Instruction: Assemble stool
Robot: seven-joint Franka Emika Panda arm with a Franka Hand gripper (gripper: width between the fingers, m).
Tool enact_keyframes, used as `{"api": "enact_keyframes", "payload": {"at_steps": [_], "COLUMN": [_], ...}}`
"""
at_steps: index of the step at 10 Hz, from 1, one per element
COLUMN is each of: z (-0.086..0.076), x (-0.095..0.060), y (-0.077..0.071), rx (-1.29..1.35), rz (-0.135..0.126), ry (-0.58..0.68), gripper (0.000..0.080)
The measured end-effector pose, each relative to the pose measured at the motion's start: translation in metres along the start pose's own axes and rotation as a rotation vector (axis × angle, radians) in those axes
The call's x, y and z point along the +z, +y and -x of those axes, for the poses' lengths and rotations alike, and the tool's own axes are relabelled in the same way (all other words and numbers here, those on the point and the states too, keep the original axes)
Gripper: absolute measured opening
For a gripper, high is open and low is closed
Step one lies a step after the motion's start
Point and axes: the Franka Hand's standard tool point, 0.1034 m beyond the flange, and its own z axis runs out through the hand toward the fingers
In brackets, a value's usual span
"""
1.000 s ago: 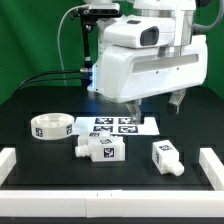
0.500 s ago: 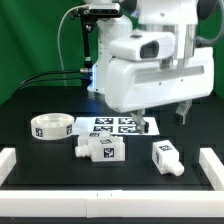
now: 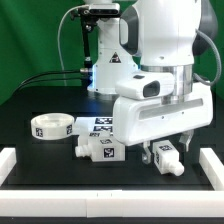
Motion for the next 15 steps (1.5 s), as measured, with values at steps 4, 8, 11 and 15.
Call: {"api": "enact_keyframes", "payload": {"at_steps": [4, 8, 11, 15], "z": [-0.002, 0.003, 0.033, 0.031], "x": [0.001, -0.003, -0.019, -0.016], "y": [0.000, -0.006, -0.042, -0.044], "rx": [-0.003, 0.108, 0.245, 0.296], "rz": [0.004, -0.005, -0.017, -0.015], "ry": [0.013, 0.011, -0.011, 0.015], "gripper": [0.0524, 0.0321, 0.0321, 0.0323]}}
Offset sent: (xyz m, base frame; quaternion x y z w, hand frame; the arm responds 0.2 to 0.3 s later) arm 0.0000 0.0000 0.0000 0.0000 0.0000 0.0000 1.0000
